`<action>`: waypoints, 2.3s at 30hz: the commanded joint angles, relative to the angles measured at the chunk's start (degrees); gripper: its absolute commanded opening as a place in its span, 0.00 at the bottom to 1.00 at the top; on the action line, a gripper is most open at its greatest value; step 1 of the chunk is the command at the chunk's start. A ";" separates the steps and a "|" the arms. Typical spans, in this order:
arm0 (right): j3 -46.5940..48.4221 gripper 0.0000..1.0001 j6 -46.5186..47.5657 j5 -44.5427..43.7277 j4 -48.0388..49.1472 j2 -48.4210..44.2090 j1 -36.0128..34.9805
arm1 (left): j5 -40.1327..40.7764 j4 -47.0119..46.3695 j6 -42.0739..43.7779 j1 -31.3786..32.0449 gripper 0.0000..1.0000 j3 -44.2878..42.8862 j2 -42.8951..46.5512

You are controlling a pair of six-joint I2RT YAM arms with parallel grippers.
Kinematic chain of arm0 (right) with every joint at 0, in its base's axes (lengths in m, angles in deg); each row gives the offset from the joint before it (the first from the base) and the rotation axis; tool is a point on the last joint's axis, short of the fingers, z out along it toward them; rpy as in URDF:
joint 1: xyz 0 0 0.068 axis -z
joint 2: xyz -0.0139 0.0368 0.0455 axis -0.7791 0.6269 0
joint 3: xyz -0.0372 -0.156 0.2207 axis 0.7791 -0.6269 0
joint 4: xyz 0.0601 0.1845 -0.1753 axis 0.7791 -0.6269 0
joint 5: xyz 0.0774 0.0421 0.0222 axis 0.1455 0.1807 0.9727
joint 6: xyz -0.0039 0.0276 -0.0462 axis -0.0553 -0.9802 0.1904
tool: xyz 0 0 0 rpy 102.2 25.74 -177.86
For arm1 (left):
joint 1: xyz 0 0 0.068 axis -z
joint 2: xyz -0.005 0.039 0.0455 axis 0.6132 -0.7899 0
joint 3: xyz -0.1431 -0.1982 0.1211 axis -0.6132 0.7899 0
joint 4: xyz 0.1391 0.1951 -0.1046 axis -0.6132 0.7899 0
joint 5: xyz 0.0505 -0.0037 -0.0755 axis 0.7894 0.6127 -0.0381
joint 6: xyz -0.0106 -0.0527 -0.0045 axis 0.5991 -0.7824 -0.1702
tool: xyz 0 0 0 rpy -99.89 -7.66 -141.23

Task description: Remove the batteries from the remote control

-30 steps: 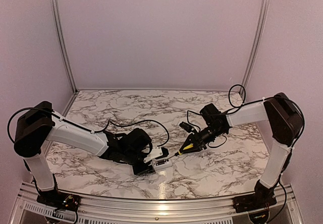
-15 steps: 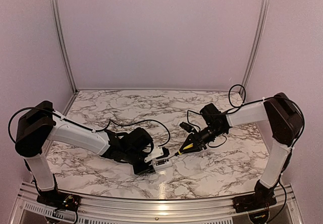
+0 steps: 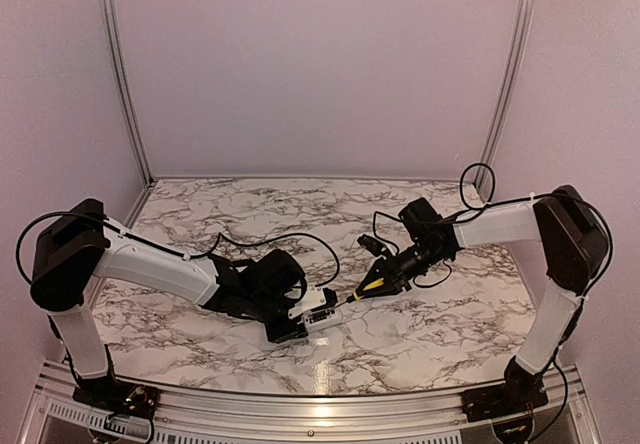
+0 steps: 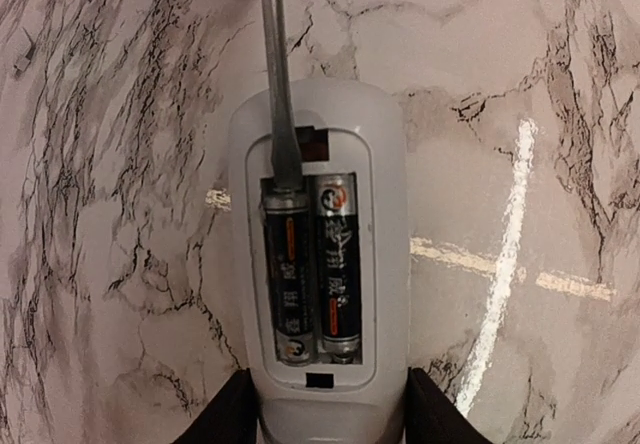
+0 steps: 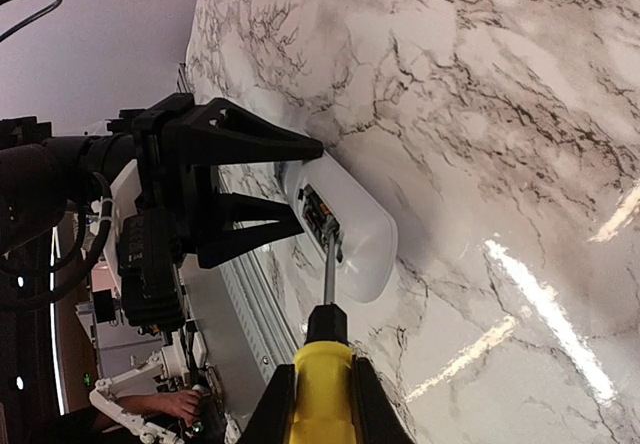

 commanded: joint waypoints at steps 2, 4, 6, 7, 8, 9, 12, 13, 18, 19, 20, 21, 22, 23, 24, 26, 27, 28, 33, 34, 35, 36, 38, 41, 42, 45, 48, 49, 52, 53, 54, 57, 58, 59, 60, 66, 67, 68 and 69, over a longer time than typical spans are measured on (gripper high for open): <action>3.33 0.00 -1.25 18.13 7.55 -3.40 -4.43 | -1.11 -9.37 0.73 0.62 0.00 -2.98 -3.87; 3.24 0.00 -1.39 18.21 7.79 -3.44 -4.41 | -1.24 -9.22 0.78 0.62 0.00 -3.12 -3.96; 3.20 0.00 -1.43 18.68 8.03 -3.58 -4.35 | -1.15 -9.22 0.78 0.62 0.00 -3.28 -4.12; 3.09 0.00 -1.65 18.89 8.36 -3.69 -4.35 | -1.14 -9.19 0.79 0.70 0.00 -3.36 -4.21; 2.91 0.00 -2.01 19.02 8.94 -3.82 -4.32 | -1.06 -9.17 0.75 0.71 0.00 -3.41 -4.23; 2.78 0.00 -1.99 19.31 9.21 -3.75 -4.34 | -1.05 -9.17 0.82 0.71 0.00 -3.39 -4.25; 1.80 0.00 -1.82 20.32 10.20 -3.29 -4.36 | -1.75 -9.97 0.11 0.71 0.00 -2.99 -3.67; 1.39 0.00 -1.68 20.48 10.45 -3.16 -4.28 | -2.09 -10.72 -0.15 0.71 0.00 -2.74 -3.38; -0.05 0.00 -1.19 20.47 10.68 -2.77 -4.17 | -2.29 -11.39 -1.52 0.71 0.00 -3.30 -3.61; -0.32 0.00 -1.40 20.64 11.19 -2.89 -4.17 | -2.44 -11.62 -1.68 0.71 0.00 -3.18 -3.54; -0.58 0.00 -1.81 20.83 11.73 -3.11 -4.17 | -2.61 -12.21 -2.06 0.71 0.00 -2.95 -3.41; -0.78 0.00 -1.96 21.04 12.04 -3.32 -4.10 | -2.87 -12.60 -2.46 0.71 0.00 -2.61 -3.18; -0.95 0.00 -1.98 21.37 12.14 -3.53 -4.02 | -3.10 -13.24 -3.00 0.71 0.00 -2.17 -2.80; -1.20 0.00 -2.02 21.64 12.44 -3.93 -3.92 | -3.48 -14.04 -3.44 0.65 0.00 -1.65 -2.35; -1.65 0.00 -2.24 21.83 13.02 -4.35 -3.79 | -3.71 -15.14 -3.88 0.63 0.00 -1.00 -1.73; -2.92 0.00 -3.19 22.16 14.89 -4.82 -3.44 | -4.46 -17.41 -4.95 0.55 0.00 0.45 -0.42; -3.66 0.00 -3.86 22.17 16.03 -5.01 -3.27 | -4.67 -18.30 -5.37 0.46 0.00 1.18 0.26; -4.14 0.00 -4.25 22.05 16.58 -4.98 -3.13 | -5.05 -19.04 -5.74 0.38 0.00 1.58 0.87; -4.44 0.00 -4.12 20.91 16.67 -4.43 -2.94 | -5.73 -20.20 -6.81 0.27 0.00 1.82 3.29; -4.29 0.00 -3.75 20.48 16.14 -4.42 -2.86 | -5.81 -20.20 -6.97 0.20 0.00 1.86 3.70; -4.28 0.00 -3.39 20.04 15.40 -4.34 -2.78 | -5.92 -20.38 -7.15 0.19 0.00 1.88 4.08; -4.35 0.00 -3.07 19.31 14.82 -4.34 -2.69 | -5.85 -20.35 -7.38 0.18 0.00 1.88 4.38; -4.48 0.00 -2.13 18.39 13.26 -4.33 -2.47 | -5.82 -20.58 -7.89 0.12 0.00 2.11 5.03; -4.54 0.00 -1.14 17.08 11.36 -5.00 -2.24 | -5.33 -19.92 -8.36 0.17 0.00 2.23 5.18; -4.37 0.00 -0.88 16.47 10.65 -5.41 -2.24 | -4.98 -19.55 -8.43 0.17 0.00 2.23 5.15; -2.64 0.00 -0.14 14.33 7.33 -6.87 -2.06 | -3.40 -18.36 -8.63 0.16 0.00 2.24 4.70; -0.76 0.00 -0.11 11.57 4.35 -8.68 -1.89 | -1.48 -16.34 -8.50 0.18 0.00 1.53 4.00; -0.15 0.00 0.08 10.25 3.32 -9.40 -1.82 | -0.87 -15.62 -8.22 0.18 0.00 1.19 3.64; 0.91 0.00 0.09 5.87 -0.04 -10.69 -1.48 | 0.50 -14.04 -7.86 0.18 0.00 0.66 2.84; 1.13 0.00 0.11 3.06 -1.53 -11.12 -1.36 | 0.75 -13.93 -7.98 0.18 0.00 0.73 2.71; 1.36 0.00 0.28 1.17 -3.36 -11.44 -1.29 | 0.93 -13.96 -8.14 0.18 0.00 0.78 2.69; 1.60 0.00 -0.48 -4.01 -5.67 -12.95 -1.19 | 1.01 -14.00 -8.70 0.18 0.00 0.92 2.44; 1.77 0.00 -0.85 -5.39 -6.39 -13.48 -1.20 | 0.98 -13.96 -8.88 0.25 0.00 0.91 2.29; 2.14 0.00 -1.16 -6.98 -7.20 -13.79 -1.24 | 1.76 -13.75 -9.16 0.27 0.00 0.79 2.14; 2.74 0.00 -1.59 -8.51 -8.11 -14.08 -1.23 | 2.50 -13.43 -9.42 0.26 0.00 0.56 1.82; 6.17 0.00 -3.55 -14.64 -10.47 -15.37 -1.35 | 3.02 -10.72 -10.05 0.27 0.00 -1.02 -0.15; 6.52 0.00 -3.71 -15.63 -10.60 -15.32 -1.44 | 3.13 -10.32 -10.07 0.29 0.00 -1.28 -0.53; 6.92 0.00 -3.82 -16.76 -11.04 -15.19 -1.49 | 3.28 -9.79 -10.14 0.33 0.00 -1.61 -0.92; 7.31 0.00 -3.87 -17.97 -11.68 -14.96 -1.57 | 3.38 -9.27 -10.11 0.36 0.00 -1.94 -1.24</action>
